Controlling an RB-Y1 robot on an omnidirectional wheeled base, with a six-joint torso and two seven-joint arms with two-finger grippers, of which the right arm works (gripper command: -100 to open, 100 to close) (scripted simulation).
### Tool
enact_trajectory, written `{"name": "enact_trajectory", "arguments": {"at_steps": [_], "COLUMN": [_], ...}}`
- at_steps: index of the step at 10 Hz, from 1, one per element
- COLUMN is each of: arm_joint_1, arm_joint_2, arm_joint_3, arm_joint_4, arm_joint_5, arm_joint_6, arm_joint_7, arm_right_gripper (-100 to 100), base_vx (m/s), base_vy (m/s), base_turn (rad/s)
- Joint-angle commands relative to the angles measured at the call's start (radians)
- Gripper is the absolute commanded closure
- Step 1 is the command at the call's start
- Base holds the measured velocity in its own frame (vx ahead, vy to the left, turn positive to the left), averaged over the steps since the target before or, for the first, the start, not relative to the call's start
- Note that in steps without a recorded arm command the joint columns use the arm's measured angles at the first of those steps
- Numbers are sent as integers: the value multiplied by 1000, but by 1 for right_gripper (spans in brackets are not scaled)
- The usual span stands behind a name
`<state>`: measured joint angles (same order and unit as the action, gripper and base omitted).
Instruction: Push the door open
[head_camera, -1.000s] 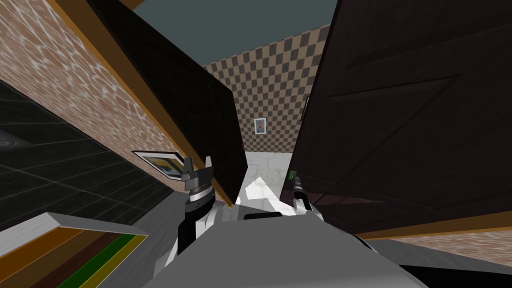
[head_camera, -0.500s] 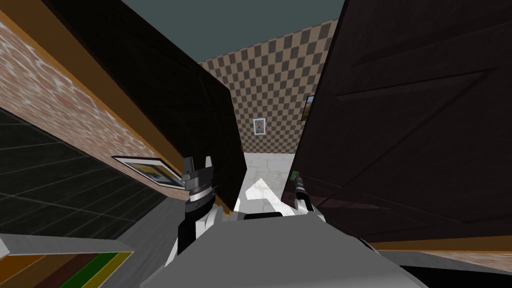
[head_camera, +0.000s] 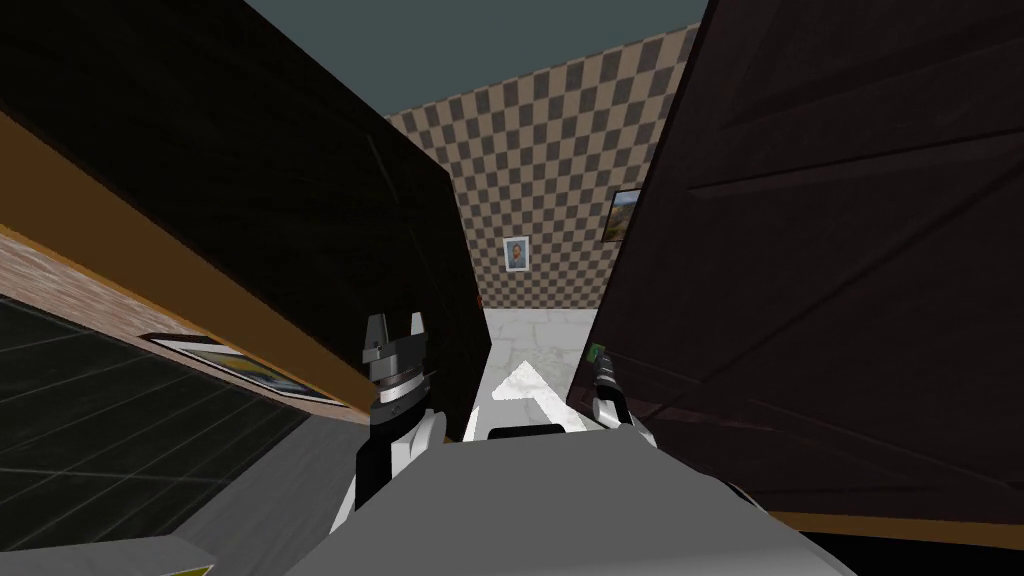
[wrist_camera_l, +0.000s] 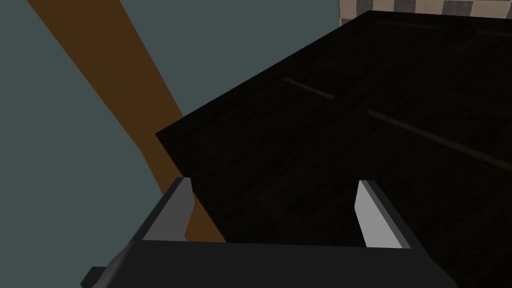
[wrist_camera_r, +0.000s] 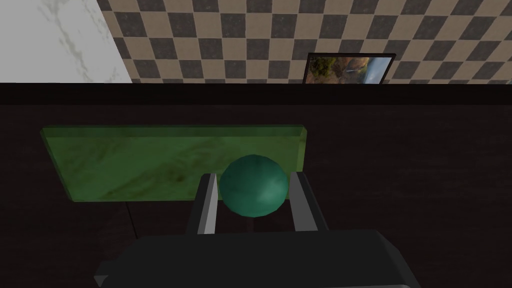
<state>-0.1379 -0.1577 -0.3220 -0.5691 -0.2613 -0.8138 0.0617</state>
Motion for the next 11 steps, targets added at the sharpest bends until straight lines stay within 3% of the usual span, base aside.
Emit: {"name": "enact_trajectory", "arguments": {"at_steps": [1,4,11], "arm_joint_1": [6,7,12], "arm_joint_2": [-19,-21,-33], "arm_joint_3": [-23,-33,-89], "arm_joint_4": [6,8,17], "arm_joint_5": [-13,-18,-52], "arm_joint_6": [-8,-9,-12], "arm_joint_7": [0,4,23], "arm_right_gripper": [100,100,100], "base_vx": [211,124,175], "base_vy": [16,-1,20], "base_turn": [-27,-27,-51]}}
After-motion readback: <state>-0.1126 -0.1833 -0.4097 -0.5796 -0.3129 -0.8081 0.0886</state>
